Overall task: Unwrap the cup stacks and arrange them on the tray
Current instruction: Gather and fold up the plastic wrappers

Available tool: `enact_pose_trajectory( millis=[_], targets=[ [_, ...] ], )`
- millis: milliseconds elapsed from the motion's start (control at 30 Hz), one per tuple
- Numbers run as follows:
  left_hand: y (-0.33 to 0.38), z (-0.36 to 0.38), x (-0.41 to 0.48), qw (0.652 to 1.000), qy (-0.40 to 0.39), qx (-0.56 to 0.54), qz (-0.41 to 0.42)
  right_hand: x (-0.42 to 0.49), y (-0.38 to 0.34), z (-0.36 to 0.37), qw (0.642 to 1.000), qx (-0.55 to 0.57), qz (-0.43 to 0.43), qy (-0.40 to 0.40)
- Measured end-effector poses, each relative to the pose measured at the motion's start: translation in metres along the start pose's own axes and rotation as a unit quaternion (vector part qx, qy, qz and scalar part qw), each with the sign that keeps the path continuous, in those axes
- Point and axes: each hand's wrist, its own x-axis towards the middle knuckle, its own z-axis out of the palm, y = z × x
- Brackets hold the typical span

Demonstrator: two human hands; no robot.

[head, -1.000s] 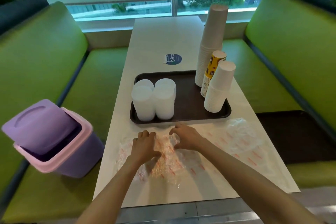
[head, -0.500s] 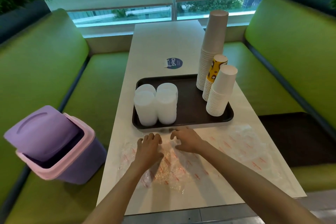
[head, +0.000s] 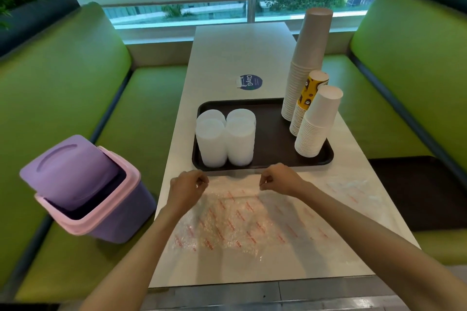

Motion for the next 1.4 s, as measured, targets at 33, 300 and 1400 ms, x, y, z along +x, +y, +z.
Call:
enact_pose_trajectory(
  millis=[33,300,1400],
  targets=[
    [-0.002,-0.003,0.0,1.0,-0.001,0.002,0.001,-0.001,0.003,-0.002,1.0,0.009,0.005,-0.001],
    [-0.001,-0.025,0.006,0.996,-0.048,-0.07,0.027,-0.01,0.017,-0.009,0.997,0.052,0.029,-0.056],
    [-0.03,0.008,0.003,0.982,-0.111,0.148,0.042,-0.029,-0.044,0.025,0.997,-0.004,-0.067,-0.025]
  ],
)
